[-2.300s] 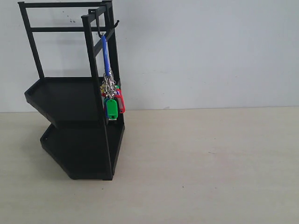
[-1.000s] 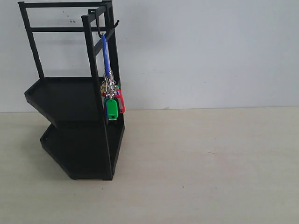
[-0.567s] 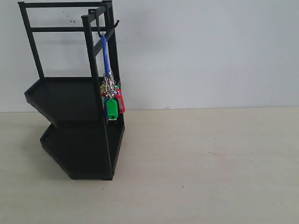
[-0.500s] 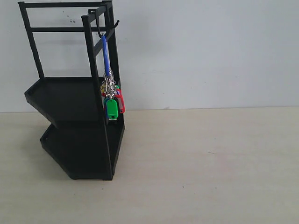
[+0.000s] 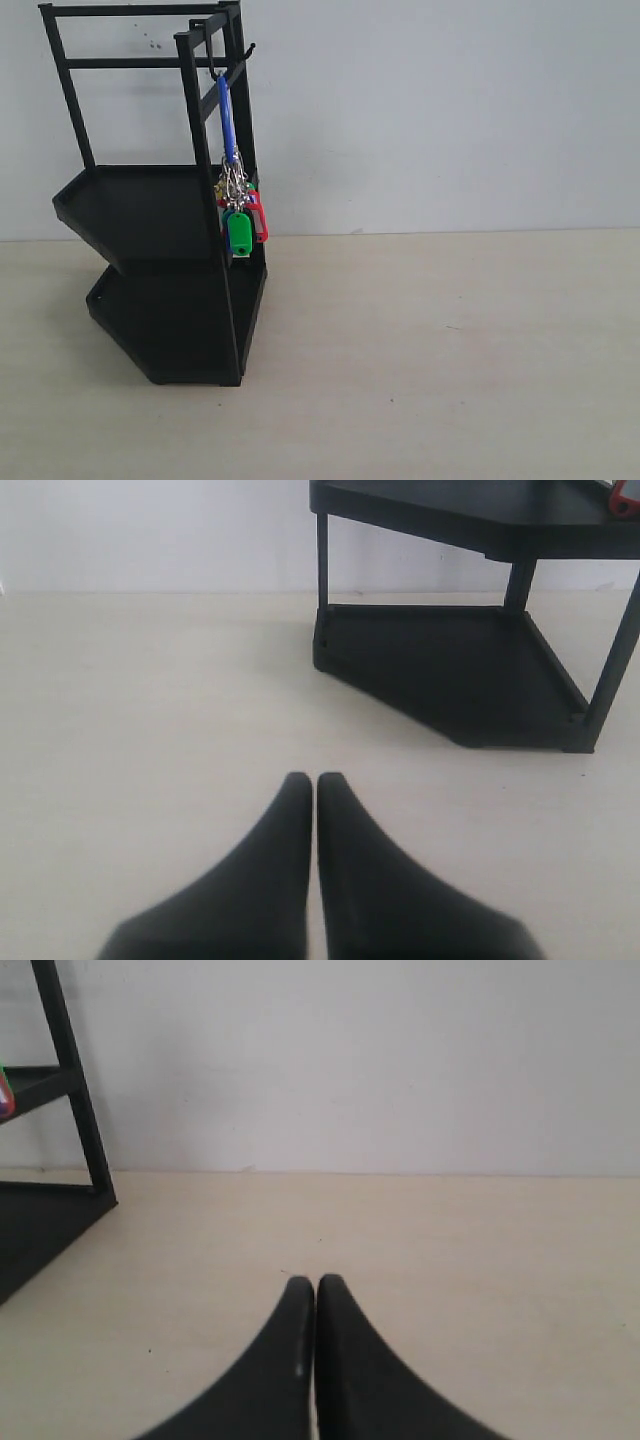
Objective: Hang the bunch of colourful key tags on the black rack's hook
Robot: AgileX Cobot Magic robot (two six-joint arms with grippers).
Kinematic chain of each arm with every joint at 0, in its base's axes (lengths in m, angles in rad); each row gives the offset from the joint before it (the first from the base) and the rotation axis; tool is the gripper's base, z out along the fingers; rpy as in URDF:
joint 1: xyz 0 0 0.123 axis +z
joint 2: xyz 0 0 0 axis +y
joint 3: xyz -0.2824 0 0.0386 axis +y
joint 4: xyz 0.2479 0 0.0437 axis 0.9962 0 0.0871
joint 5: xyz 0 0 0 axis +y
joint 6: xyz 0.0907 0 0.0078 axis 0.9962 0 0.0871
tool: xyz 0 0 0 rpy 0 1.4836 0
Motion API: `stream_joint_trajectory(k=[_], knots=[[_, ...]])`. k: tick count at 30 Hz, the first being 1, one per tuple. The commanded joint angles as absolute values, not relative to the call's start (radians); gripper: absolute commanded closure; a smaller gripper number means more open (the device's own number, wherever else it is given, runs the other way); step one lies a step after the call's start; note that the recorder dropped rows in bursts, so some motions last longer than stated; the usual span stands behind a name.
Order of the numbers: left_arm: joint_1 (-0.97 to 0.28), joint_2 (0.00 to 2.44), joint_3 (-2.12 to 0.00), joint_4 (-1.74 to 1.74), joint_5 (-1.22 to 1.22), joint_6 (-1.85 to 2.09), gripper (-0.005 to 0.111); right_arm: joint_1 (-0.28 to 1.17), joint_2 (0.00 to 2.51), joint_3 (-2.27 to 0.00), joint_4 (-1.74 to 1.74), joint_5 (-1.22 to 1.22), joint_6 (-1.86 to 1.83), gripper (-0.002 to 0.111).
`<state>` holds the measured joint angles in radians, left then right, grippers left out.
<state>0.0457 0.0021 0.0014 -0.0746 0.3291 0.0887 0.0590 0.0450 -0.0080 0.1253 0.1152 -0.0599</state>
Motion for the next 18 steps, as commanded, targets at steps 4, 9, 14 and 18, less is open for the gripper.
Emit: stream_joint_trajectory(k=[4,9,14,18], knots=[[0.049,0.0,0.0,-0.082,0.316,0.078,0.102,0.05,0.0,0.0,0.122,0.216,-0.057,0.108],[0.049,0.0,0.0,-0.082,0.316,0.078,0.102,0.05,0.0,0.0,0.12,0.325,-0.028,0.108],[0.049,0.0,0.0,-0.082,0.316,0.078,0.102,0.004,0.0,0.0,0.116,0.327,-0.035,0.108],[0.049,0.0,0.0,-0.082,0.316,0.078,0.102,-0.038,0.0,0.0,0.118,0.327,-0.031,0.108]])
